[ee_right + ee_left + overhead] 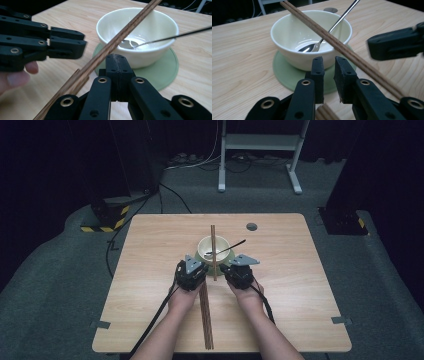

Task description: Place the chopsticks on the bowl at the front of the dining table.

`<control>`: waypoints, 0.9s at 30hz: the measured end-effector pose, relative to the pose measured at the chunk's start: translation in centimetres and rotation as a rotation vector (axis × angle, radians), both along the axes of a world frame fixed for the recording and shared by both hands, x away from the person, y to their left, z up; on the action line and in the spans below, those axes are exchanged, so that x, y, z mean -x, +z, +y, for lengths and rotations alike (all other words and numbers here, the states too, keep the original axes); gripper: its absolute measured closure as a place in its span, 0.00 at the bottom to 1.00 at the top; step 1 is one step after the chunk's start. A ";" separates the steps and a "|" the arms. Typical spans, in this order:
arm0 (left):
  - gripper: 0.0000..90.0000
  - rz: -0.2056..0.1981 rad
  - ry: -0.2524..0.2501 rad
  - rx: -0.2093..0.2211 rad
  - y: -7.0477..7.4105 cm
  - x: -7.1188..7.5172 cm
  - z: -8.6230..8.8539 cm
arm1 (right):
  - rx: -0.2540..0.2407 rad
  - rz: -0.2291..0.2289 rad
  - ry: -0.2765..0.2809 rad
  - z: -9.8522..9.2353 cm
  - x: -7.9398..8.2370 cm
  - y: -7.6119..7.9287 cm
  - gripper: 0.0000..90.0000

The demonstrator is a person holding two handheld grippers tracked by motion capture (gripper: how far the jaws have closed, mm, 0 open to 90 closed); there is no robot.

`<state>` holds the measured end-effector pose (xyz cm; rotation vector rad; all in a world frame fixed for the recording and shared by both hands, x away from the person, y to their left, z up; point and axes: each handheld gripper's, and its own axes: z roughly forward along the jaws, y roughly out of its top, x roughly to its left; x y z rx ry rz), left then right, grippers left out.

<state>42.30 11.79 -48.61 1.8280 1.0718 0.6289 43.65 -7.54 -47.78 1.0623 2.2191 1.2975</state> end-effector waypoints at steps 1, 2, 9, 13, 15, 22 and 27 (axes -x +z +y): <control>0.86 -0.003 -0.002 0.005 0.0 -0.2 -0.1 | -0.002 -0.005 0.003 0.3 -0.3 0.0 1.00; 0.86 -0.008 -0.005 0.009 -0.1 -0.3 -0.3 | 0.012 -0.005 0.001 0.6 -0.5 0.0 1.00; 0.86 -0.010 0.005 0.026 -0.1 -0.9 -0.7 | 0.053 -0.031 -0.013 1.4 -0.7 -0.1 1.00; 0.86 -0.002 0.003 0.033 -0.1 -1.1 -1.0 | 0.062 -0.025 -0.018 1.4 -1.0 -0.4 1.00; 0.87 -0.001 0.001 0.031 -0.1 -1.1 -1.1 | 0.063 -0.017 -0.016 1.5 -1.1 -0.6 1.00; 0.88 0.009 0.007 0.040 -0.2 -1.3 -0.9 | 0.063 -0.011 -0.018 1.6 -1.2 -0.7 1.00; 0.88 0.006 0.006 0.038 -0.2 -1.2 -0.9 | 0.063 -0.011 -0.018 1.6 -1.2 -0.7 1.00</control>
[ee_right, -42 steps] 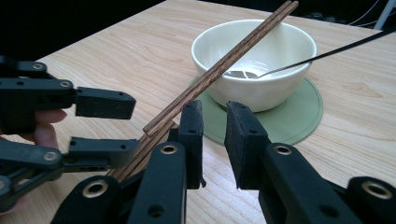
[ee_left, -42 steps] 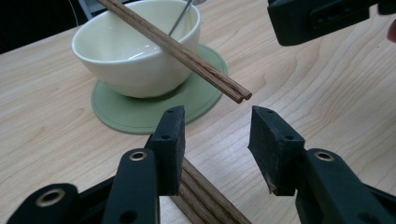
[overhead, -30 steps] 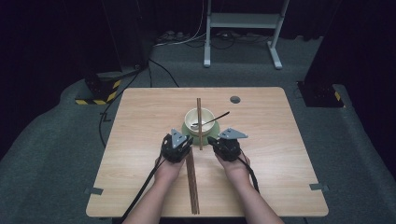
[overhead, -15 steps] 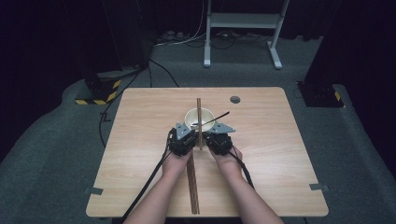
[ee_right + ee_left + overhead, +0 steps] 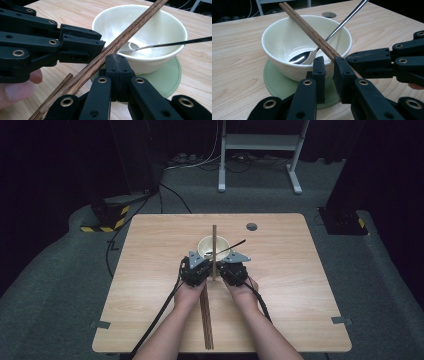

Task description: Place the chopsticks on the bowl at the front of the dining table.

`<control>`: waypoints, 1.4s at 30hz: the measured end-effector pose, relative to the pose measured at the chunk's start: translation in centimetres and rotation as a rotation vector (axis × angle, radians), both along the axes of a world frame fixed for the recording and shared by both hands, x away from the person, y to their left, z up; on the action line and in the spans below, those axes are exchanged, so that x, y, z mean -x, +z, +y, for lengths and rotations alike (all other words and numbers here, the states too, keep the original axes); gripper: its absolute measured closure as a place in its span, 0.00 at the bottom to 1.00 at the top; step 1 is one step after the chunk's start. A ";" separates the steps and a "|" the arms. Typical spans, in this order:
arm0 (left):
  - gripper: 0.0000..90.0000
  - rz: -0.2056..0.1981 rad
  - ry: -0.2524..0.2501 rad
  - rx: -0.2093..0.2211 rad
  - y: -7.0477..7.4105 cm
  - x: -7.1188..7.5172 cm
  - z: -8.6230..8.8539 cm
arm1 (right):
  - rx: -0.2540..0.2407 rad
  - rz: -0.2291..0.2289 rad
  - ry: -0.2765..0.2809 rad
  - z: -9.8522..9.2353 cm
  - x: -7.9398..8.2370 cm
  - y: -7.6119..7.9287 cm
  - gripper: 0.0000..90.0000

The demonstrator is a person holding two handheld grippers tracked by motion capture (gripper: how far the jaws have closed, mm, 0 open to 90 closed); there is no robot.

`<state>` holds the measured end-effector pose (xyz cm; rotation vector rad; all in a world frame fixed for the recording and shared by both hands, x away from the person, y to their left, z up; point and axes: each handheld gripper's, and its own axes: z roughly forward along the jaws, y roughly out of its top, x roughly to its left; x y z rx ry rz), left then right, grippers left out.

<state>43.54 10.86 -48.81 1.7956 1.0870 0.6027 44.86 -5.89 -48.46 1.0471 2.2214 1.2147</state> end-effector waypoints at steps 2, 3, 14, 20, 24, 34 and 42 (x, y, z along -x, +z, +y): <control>0.88 0.000 -0.005 -0.003 0.0 0.0 0.0 | -0.003 0.002 -0.003 0.0 0.0 0.0 1.00; 0.88 -0.001 -0.006 -0.004 0.0 0.0 0.0 | -0.003 0.003 -0.003 -0.1 0.0 0.0 1.00; 0.88 0.003 0.001 -0.003 0.0 -0.1 0.0 | -0.012 0.004 -0.005 0.0 -0.1 0.0 1.00; 0.88 0.001 0.002 -0.006 0.0 -0.1 0.1 | -0.008 0.003 -0.004 0.1 0.0 0.0 1.00; 0.88 0.004 0.004 -0.010 -0.1 -0.1 0.1 | -0.010 0.006 -0.004 0.1 0.0 0.0 1.00; 0.88 0.004 0.005 -0.020 -0.1 -0.1 0.2 | -0.011 0.007 -0.004 0.2 -0.1 -0.1 1.00; 0.80 -0.011 0.021 -0.036 -0.1 0.4 1.1 | -0.018 0.004 -0.021 -0.4 0.0 0.2 0.89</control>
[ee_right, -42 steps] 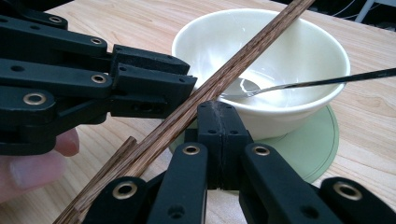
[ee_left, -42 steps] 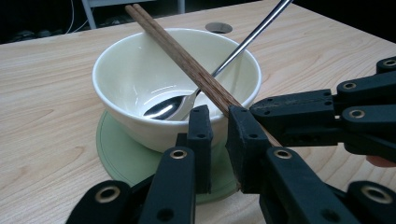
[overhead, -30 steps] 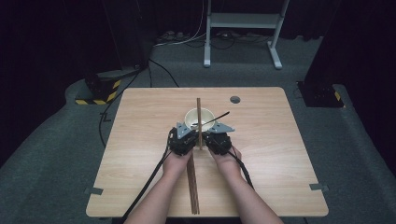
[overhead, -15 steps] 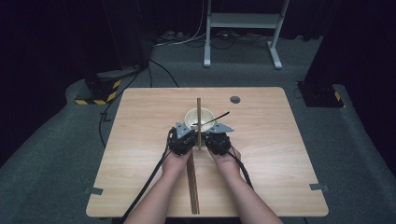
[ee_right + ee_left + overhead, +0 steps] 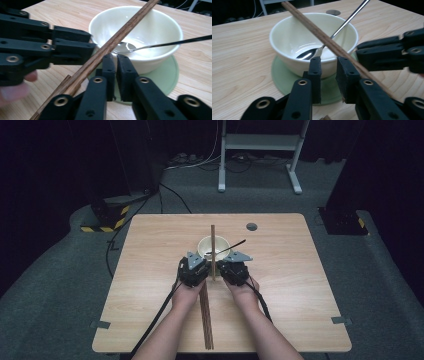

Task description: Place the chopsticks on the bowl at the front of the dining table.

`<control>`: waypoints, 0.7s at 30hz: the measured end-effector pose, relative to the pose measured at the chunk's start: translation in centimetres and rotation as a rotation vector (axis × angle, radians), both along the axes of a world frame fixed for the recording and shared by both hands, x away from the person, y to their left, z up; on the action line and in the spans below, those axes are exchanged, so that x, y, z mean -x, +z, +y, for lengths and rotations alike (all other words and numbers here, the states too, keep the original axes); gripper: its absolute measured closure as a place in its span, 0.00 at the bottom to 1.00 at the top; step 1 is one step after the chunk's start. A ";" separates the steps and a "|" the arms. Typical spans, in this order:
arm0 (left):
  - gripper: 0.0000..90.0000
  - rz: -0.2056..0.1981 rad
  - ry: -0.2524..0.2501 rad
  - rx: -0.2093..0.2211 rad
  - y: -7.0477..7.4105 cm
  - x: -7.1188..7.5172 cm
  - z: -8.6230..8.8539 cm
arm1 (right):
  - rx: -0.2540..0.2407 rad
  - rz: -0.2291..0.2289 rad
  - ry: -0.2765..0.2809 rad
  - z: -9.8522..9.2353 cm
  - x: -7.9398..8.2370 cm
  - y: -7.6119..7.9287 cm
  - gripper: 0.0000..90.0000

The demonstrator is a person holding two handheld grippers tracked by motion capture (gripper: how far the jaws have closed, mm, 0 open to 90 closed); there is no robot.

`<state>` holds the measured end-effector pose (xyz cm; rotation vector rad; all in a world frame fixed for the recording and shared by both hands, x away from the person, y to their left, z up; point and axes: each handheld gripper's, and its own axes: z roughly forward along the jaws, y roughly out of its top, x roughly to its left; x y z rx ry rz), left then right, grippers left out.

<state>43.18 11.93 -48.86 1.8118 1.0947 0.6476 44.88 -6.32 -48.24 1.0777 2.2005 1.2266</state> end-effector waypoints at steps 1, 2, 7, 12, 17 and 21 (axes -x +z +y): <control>0.78 -0.004 0.009 0.001 0.0 0.3 0.6 | -0.003 -0.006 -0.007 -0.3 0.1 0.1 0.83; 0.74 -0.004 0.016 -0.002 0.0 0.5 1.0 | -0.016 -0.003 -0.018 -0.7 0.3 0.2 0.79; 0.59 0.008 0.043 -0.034 -0.7 2.7 5.2 | -0.034 0.026 -0.064 -4.5 1.3 0.0 0.57; 0.43 0.079 0.082 -0.050 -1.8 6.6 10.7 | 0.007 0.090 -0.133 -10.9 2.7 -0.9 0.46; 0.26 0.162 0.102 -0.154 -2.9 10.7 14.7 | 0.081 0.106 -0.209 -17.7 5.1 -2.3 0.44; 0.22 0.217 0.151 -0.189 -3.4 12.2 16.8 | 0.100 0.156 -0.283 -21.2 6.7 -3.8 0.42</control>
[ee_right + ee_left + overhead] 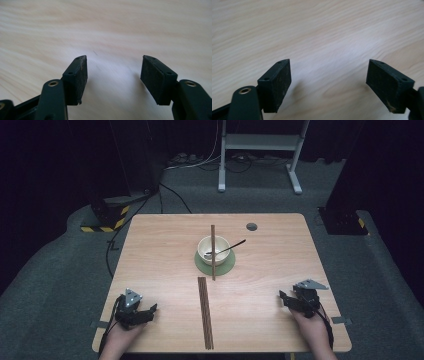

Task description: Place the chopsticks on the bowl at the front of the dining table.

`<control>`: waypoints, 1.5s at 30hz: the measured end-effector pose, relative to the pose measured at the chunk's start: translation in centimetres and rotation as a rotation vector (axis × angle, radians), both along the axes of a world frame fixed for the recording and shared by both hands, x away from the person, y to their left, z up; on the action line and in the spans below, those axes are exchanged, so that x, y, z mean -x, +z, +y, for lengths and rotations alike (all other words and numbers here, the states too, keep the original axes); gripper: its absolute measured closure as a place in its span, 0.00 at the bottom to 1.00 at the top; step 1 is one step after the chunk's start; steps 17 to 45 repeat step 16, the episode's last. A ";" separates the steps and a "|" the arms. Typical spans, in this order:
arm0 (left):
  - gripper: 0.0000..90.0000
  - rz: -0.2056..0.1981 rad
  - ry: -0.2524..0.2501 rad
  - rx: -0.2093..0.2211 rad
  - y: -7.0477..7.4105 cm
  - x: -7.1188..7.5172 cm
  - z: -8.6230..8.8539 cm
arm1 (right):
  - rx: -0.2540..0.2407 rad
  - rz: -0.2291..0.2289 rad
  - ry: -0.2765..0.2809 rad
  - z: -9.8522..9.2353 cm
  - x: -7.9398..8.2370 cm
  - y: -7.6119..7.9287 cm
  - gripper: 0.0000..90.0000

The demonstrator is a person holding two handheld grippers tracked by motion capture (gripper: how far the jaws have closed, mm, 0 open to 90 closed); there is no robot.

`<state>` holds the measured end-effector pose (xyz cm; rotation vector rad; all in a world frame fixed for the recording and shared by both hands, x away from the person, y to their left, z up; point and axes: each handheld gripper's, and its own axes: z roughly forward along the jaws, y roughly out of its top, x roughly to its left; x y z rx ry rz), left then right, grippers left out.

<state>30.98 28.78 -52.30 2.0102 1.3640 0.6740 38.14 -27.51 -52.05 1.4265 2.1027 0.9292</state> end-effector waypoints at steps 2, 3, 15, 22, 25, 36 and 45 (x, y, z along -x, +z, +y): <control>0.18 -0.005 0.010 0.029 -0.4 0.3 0.8 | 0.017 -0.001 -0.005 -0.6 0.6 -0.1 0.38; 0.18 0.014 0.027 0.073 -0.6 0.3 1.2 | 0.031 -0.007 0.006 -0.8 0.8 -0.1 0.37; 0.17 0.010 0.015 0.087 -0.7 0.4 1.0 | 0.032 0.000 -0.002 -0.6 0.9 -0.1 0.34; 0.17 0.011 0.015 0.087 -0.7 0.4 1.0 | 0.032 0.001 -0.004 -0.6 0.9 -0.1 0.34; 0.17 0.011 0.015 0.087 -0.7 0.4 1.0 | 0.032 0.001 -0.004 -0.6 0.9 -0.1 0.34; 0.17 0.011 0.015 0.087 -0.7 0.4 1.0 | 0.032 0.001 -0.004 -0.6 0.9 -0.1 0.34; 0.17 0.011 0.015 0.087 -0.7 0.4 1.0 | 0.032 0.001 -0.004 -0.6 0.9 -0.1 0.34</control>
